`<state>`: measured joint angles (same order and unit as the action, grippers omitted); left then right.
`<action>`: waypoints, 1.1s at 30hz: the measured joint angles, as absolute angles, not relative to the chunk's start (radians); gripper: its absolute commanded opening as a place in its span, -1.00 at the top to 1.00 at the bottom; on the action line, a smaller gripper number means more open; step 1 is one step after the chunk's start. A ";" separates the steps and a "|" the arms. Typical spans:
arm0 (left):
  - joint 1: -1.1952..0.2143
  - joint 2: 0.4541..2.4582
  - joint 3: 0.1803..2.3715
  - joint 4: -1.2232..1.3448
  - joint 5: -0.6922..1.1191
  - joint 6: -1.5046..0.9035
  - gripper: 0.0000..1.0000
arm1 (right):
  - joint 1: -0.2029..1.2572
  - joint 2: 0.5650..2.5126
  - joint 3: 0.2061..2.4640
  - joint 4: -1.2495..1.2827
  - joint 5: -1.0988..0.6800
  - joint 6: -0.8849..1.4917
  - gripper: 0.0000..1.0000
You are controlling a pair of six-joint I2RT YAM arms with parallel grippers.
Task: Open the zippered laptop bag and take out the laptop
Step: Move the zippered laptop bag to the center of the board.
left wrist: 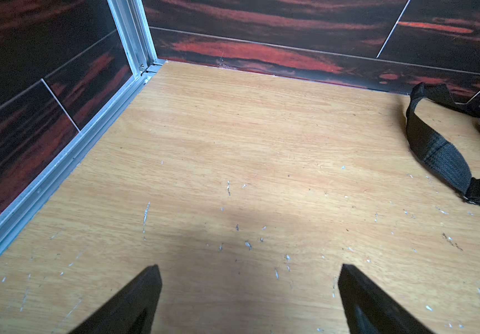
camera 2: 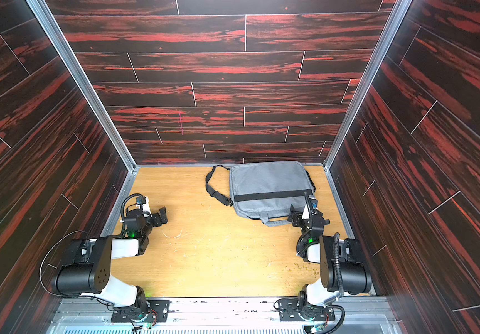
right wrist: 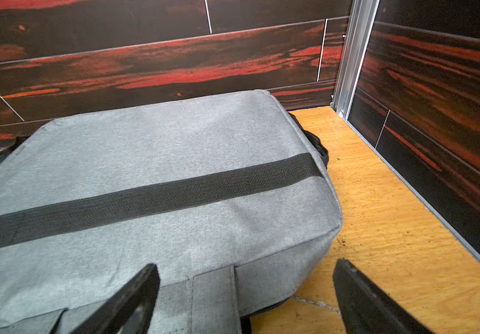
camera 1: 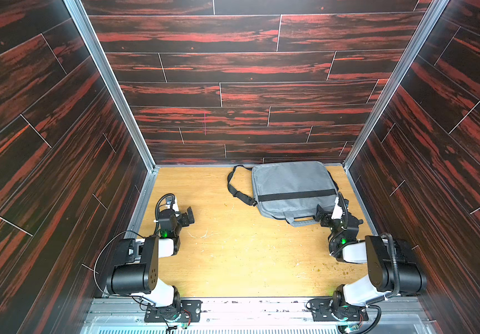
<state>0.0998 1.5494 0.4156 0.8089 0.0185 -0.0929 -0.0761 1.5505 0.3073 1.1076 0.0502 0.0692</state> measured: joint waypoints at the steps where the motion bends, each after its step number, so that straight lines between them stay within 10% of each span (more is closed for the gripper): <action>1: 0.100 1.549 0.416 0.809 0.019 -0.093 -0.99 | -0.076 1.551 0.307 1.108 0.048 0.069 -0.94; 15: 0.100 1.376 0.408 0.714 0.019 -0.093 -0.99 | -0.076 1.421 0.303 1.015 0.054 0.070 -0.95; 33: -0.004 1.128 0.706 0.124 0.076 -0.404 -0.98 | 0.029 1.008 0.596 0.137 0.010 0.411 -0.94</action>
